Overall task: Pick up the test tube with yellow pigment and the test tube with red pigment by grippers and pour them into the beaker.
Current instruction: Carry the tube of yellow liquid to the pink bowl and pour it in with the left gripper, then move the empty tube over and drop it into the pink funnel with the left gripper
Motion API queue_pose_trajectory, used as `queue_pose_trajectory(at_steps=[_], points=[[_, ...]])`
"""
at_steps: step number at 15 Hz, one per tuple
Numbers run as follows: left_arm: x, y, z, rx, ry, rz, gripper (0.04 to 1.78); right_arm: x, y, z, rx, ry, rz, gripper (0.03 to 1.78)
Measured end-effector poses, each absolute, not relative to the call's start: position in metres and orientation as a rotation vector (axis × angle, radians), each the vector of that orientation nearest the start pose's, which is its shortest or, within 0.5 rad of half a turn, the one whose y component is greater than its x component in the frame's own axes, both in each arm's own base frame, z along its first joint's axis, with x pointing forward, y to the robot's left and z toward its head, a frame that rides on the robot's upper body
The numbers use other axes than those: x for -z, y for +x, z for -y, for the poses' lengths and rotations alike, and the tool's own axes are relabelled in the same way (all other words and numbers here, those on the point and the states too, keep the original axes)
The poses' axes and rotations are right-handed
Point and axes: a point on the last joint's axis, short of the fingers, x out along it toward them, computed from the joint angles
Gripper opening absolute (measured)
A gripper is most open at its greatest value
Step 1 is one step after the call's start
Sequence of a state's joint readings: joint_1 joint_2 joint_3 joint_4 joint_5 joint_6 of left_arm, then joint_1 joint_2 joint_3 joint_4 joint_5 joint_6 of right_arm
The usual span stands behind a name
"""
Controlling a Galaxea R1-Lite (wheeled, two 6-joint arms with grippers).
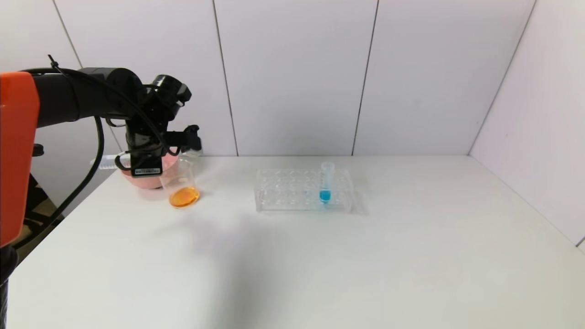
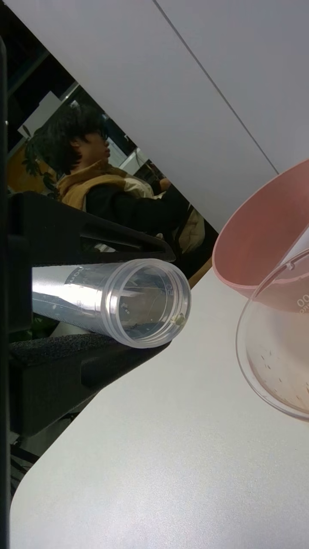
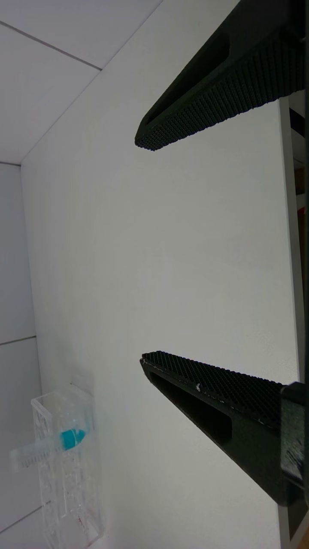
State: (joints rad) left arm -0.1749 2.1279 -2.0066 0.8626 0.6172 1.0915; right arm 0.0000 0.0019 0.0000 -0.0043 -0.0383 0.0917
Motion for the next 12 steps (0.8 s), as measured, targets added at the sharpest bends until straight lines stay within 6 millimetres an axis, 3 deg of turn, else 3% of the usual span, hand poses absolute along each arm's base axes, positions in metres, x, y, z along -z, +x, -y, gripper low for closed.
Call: queue_pose_trajectory(at_steps=[2, 5, 9, 12], points=[[-0.234, 0.389, 0.053, 0.187, 1.317, -1.027, 0.46, -0.076, -0.023, 0.001, 0.038, 0.092, 0.004, 1.71], [-0.247, 0.382, 0.039, 0.290, 1.099, -0.918, 0.46, -0.076, -0.023, 0.001, 0.038, 0.091, 0.004, 1.71], [-0.272, 0.380, 0.021, 0.357, 0.629, -0.680, 0.46, -0.076, -0.023, 0.001, 0.038, 0.092, 0.004, 1.71], [-0.300, 0.368, 0.003, 0.301, 0.325, -0.527, 0.46, -0.076, -0.023, 0.001, 0.038, 0.092, 0.004, 1.71]])
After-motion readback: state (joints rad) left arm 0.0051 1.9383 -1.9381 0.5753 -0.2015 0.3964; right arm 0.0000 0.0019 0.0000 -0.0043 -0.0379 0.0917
